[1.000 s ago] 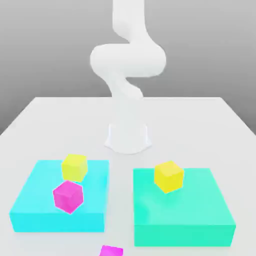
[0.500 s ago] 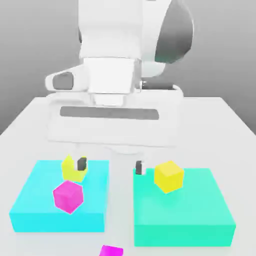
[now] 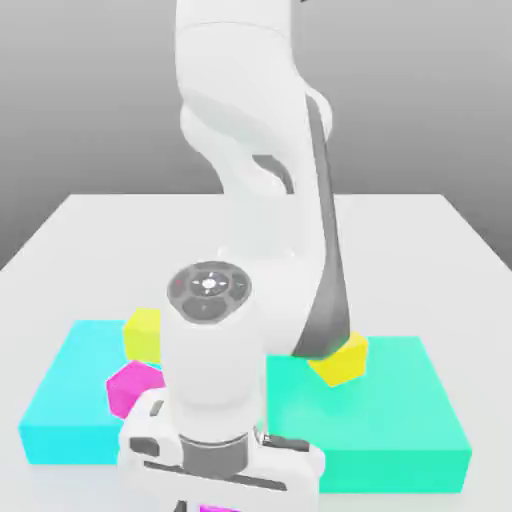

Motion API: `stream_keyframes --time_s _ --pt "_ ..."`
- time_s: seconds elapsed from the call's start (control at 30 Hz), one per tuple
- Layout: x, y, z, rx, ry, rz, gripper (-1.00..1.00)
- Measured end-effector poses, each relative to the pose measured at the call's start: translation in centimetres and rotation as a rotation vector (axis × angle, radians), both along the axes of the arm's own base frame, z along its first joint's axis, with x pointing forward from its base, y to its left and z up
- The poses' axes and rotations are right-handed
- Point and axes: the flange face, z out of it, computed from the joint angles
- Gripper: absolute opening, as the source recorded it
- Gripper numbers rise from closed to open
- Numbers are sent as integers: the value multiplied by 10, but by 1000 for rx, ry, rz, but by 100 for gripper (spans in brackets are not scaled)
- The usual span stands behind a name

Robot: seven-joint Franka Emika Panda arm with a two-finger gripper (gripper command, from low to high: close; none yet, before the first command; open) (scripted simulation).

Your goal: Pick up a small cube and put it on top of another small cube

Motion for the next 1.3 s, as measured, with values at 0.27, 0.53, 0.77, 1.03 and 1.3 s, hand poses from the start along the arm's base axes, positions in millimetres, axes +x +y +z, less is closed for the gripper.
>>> stream_keyframes --time_s 0.27,0.53,0.77,1.03,1.3 --pt "1 0 36 0 0 0 -100" --pt "-42 -53 123 -42 4 50 -100" --pt "-107 -102 174 -18 4 94 -100" --pt "-126 -108 124 2 0 120 100" --pt "-125 -108 144 3 0 120 100"
